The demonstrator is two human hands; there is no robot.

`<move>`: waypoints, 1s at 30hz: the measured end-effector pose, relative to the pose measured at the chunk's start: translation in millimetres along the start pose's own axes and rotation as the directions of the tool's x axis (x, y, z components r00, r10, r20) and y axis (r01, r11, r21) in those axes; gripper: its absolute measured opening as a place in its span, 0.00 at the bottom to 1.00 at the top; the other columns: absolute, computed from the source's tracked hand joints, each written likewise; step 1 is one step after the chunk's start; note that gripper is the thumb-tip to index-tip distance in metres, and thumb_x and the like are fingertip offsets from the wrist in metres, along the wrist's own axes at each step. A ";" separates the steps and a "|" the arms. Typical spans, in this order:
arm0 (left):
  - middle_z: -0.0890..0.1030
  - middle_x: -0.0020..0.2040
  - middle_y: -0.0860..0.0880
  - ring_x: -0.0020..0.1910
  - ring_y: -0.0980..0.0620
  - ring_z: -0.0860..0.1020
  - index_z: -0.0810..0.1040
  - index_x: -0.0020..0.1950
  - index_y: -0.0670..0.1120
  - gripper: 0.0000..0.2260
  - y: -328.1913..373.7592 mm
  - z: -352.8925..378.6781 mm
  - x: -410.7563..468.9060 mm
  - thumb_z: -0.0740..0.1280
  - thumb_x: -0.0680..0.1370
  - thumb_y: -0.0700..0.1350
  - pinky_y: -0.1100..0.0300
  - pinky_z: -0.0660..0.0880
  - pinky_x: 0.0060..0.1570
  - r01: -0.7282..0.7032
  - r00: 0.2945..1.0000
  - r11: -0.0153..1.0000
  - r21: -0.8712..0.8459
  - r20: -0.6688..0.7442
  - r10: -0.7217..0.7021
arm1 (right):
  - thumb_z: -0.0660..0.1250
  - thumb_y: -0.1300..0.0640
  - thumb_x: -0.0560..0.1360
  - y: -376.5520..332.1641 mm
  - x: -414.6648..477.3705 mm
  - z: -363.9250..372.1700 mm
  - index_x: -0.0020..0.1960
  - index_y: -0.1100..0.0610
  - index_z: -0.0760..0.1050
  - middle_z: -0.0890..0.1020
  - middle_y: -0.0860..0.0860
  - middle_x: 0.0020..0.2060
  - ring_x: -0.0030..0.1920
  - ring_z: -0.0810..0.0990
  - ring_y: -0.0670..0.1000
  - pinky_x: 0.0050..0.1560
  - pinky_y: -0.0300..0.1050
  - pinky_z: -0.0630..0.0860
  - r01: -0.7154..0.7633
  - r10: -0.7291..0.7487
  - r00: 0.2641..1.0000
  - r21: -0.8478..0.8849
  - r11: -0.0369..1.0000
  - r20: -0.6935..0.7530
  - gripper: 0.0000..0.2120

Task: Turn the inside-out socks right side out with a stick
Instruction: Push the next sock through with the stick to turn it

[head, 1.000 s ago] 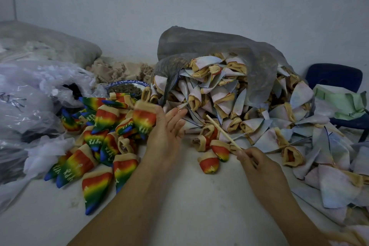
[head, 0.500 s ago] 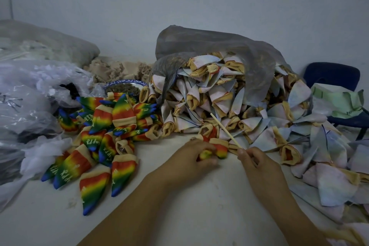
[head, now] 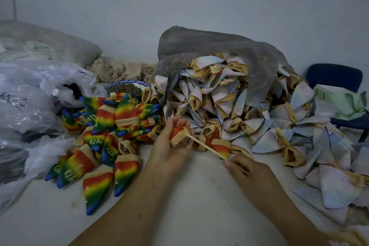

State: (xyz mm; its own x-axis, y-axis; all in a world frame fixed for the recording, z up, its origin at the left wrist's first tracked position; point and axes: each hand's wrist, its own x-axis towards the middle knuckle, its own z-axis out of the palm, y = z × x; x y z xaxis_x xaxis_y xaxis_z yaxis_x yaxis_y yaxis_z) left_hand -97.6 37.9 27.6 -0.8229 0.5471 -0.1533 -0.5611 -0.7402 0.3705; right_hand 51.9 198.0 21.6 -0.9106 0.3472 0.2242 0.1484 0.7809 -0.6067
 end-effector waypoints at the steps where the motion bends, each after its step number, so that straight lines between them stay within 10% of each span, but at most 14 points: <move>1: 0.84 0.42 0.46 0.43 0.48 0.85 0.81 0.51 0.43 0.12 0.1 -0.1 1.3 0.69 0.75 0.50 0.51 0.80 0.52 -0.001 1.000 1.000 -0.022 -0.015 0.001 | 0.59 0.39 0.75 0.2 0.0 0.3 0.40 0.45 0.74 0.79 0.48 0.33 0.35 0.76 0.44 0.37 0.44 0.73 0.006 -0.006 1.000 -0.010 1.000 0.004 0.12; 11: 0.85 0.47 0.39 0.47 0.45 0.85 0.80 0.57 0.40 0.22 -7.5 2.4 2.7 0.62 0.79 0.59 0.53 0.82 0.46 0.040 0.999 0.996 0.077 -0.021 -0.038 | 0.56 0.37 0.75 2.0 0.9 3.0 0.42 0.43 0.73 0.78 0.46 0.31 0.34 0.75 0.43 0.33 0.38 0.69 0.009 -0.019 0.998 -0.175 0.985 -0.055 0.13; 18: 0.84 0.48 0.40 0.57 0.43 0.82 0.83 0.37 0.41 0.15 -15.1 4.9 -1.8 0.68 0.77 0.50 0.49 0.77 0.58 -0.015 0.996 0.972 0.234 0.090 -0.006 | 0.56 0.37 0.76 1.9 0.6 2.9 0.43 0.41 0.72 0.76 0.46 0.30 0.34 0.75 0.43 0.33 0.36 0.67 0.002 -0.016 0.997 -0.188 0.982 -0.072 0.11; 30: 0.79 0.39 0.43 0.43 0.46 0.83 0.79 0.44 0.41 0.11 -13.9 10.0 -5.2 0.68 0.77 0.48 0.48 0.78 0.55 -0.017 0.998 0.977 0.213 0.055 0.005 | 0.56 0.37 0.76 -0.1 1.3 2.4 0.43 0.46 0.75 0.78 0.49 0.32 0.35 0.76 0.46 0.36 0.41 0.71 0.017 -0.028 0.999 -0.222 0.975 -0.046 0.16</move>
State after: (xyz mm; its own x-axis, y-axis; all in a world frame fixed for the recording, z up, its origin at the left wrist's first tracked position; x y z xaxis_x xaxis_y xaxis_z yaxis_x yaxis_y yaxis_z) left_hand -84.7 49.2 32.4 -0.8196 0.5641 -0.1007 -0.5155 -0.6491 0.5594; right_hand 49.7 197.1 20.1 -0.8957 0.3489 0.2755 0.2149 0.8823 -0.4188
